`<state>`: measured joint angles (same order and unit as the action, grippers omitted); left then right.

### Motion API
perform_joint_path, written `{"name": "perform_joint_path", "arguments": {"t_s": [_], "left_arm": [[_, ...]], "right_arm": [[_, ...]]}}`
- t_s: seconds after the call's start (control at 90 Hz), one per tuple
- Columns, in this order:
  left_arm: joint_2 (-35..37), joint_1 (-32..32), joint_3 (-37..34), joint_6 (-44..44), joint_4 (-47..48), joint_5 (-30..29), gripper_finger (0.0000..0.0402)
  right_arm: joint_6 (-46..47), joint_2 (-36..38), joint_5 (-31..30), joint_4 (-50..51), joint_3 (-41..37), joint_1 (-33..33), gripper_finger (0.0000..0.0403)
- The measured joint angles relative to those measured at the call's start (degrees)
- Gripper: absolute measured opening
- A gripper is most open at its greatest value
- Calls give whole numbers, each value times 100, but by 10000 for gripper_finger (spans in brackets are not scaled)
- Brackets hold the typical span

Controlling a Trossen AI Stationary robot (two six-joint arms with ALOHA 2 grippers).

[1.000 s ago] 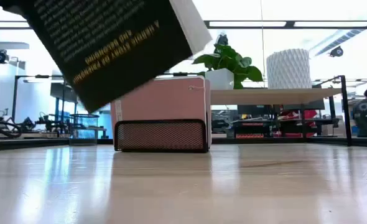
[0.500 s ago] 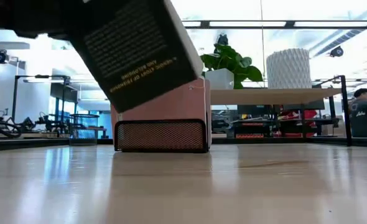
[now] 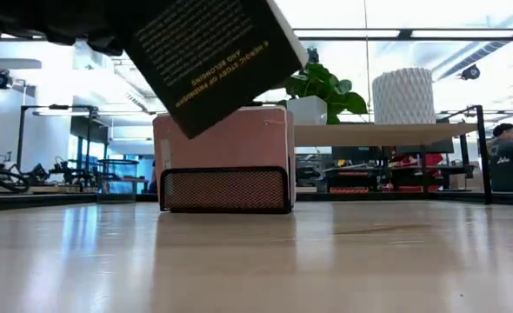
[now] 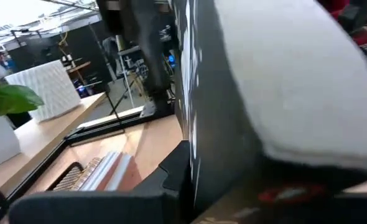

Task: Stock shelves
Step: Put the black book into the black mesh bookshelf

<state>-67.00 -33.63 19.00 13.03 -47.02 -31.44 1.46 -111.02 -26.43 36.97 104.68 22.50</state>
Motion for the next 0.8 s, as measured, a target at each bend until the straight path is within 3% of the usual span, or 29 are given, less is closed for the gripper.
{"name": "perform_joint_path", "arguments": {"t_s": [0.133,0.456,0.578,0.8], "left_arm": [[-141,2,0,51,-291,39,48],[-269,31,4,259,-897,50,77],[-224,33,7,404,-901,-178,87],[-80,28,24,751,-833,-1695,106]], "right_arm": [[17,0,-62,-2,0,-30,257],[46,-9,-58,13,0,-80,33],[22,-9,-100,34,-2,-113,30],[-23,-11,-1049,192,74,-142,41]]}}
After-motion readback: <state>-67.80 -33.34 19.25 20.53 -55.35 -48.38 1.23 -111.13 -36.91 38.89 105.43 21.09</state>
